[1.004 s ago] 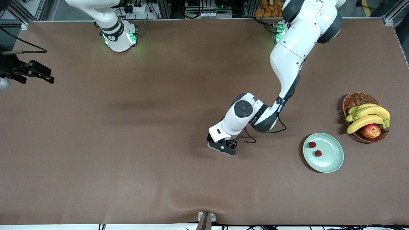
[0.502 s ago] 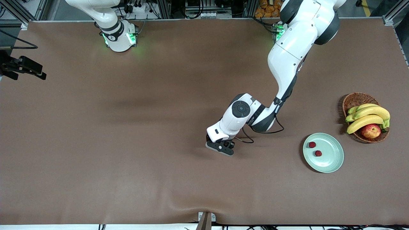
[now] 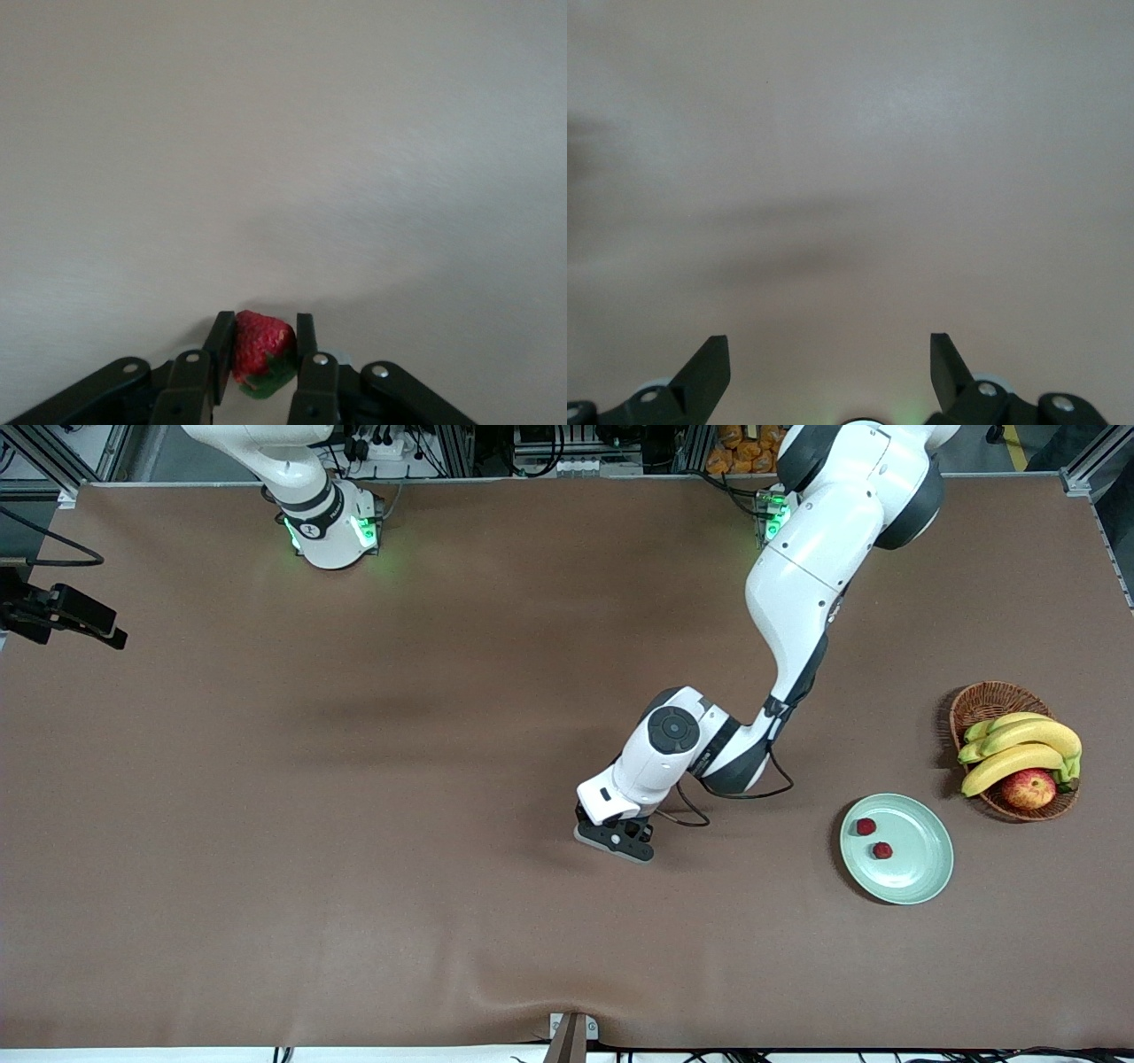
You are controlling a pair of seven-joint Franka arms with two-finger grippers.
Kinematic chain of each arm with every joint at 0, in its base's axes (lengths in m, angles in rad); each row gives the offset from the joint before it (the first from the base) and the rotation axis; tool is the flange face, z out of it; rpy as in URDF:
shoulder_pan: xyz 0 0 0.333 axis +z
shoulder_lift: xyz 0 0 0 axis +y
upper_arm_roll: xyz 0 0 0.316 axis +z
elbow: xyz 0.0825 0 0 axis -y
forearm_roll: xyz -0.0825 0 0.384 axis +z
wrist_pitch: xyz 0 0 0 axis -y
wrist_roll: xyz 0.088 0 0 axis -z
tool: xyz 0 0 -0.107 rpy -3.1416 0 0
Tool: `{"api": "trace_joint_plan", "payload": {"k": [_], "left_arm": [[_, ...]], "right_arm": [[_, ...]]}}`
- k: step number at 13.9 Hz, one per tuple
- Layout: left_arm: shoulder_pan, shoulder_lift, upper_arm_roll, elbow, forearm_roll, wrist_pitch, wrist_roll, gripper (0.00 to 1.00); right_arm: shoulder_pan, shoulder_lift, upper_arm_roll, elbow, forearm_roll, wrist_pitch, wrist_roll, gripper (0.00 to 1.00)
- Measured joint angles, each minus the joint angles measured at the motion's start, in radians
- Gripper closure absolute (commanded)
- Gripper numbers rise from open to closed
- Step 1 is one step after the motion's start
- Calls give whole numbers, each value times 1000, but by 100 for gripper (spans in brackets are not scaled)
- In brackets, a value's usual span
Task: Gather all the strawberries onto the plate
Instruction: 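Close the left gripper on the red strawberry and lift it, then carry the strawberry with the left gripper over the green plate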
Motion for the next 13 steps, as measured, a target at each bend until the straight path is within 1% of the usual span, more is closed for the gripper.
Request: {"api": "trace_joint_plan", "payload": {"k": [3, 5, 9, 13], "left_arm": [[35, -15, 0, -2, 0, -48, 9, 100], [46, -46, 1, -21, 0, -94, 9, 100], [104, -116, 4, -120, 0, -125, 34, 100], [201, -198, 5, -200, 0, -230, 137, 100]], "right_arm": [[-1, 0, -1, 0, 0, 3, 0, 0], [-1, 0, -3, 0, 0, 6, 0, 0], [-3, 0, -8, 0, 0, 9, -7, 0], [-4, 0, -11, 10, 0, 9, -8, 0]]}}
